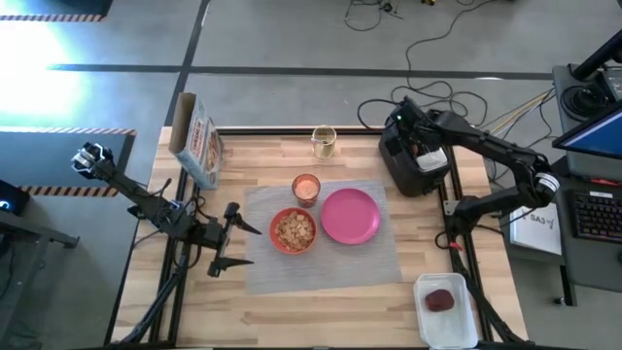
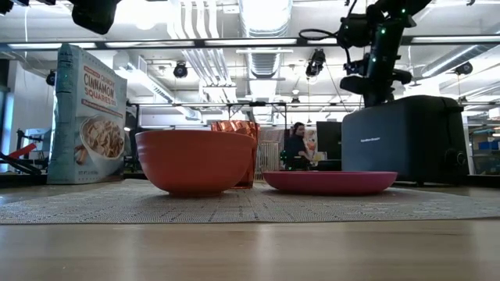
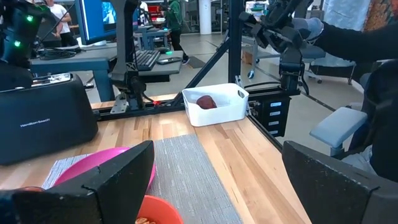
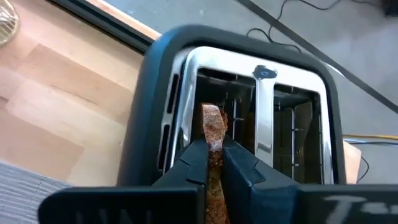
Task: Arrange a breakfast setting
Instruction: Put the bagel on the pink plate
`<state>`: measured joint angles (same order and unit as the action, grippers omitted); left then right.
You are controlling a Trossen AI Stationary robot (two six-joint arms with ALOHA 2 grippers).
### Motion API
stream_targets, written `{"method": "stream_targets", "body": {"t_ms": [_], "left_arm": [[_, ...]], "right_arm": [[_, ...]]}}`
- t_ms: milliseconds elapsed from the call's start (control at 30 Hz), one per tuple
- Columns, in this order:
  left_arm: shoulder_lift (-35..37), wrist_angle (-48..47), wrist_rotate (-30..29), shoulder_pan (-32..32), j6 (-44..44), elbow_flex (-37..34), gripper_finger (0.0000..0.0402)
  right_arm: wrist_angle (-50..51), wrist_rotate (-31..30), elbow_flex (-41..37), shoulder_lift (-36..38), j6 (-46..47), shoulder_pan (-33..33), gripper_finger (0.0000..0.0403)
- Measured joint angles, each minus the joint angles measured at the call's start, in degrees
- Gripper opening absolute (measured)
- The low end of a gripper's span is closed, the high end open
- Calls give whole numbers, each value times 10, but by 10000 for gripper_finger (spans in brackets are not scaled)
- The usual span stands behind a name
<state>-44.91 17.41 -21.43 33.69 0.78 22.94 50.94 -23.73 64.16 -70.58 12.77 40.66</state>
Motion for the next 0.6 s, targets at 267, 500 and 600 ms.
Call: {"method": "stream_targets", "body": {"t_ms": [267,500,600], "left_arm": [[0,0,0,0,0,0,336],[0,0,-1,0,0,0,336],[0,0,-3,0,0,0,336]], "right_arm": [[28,-3,64,15,-15,0,13],[75,-2,133,19,-22,-13,13],[83,22,159,19,-22,-29,13]]}}
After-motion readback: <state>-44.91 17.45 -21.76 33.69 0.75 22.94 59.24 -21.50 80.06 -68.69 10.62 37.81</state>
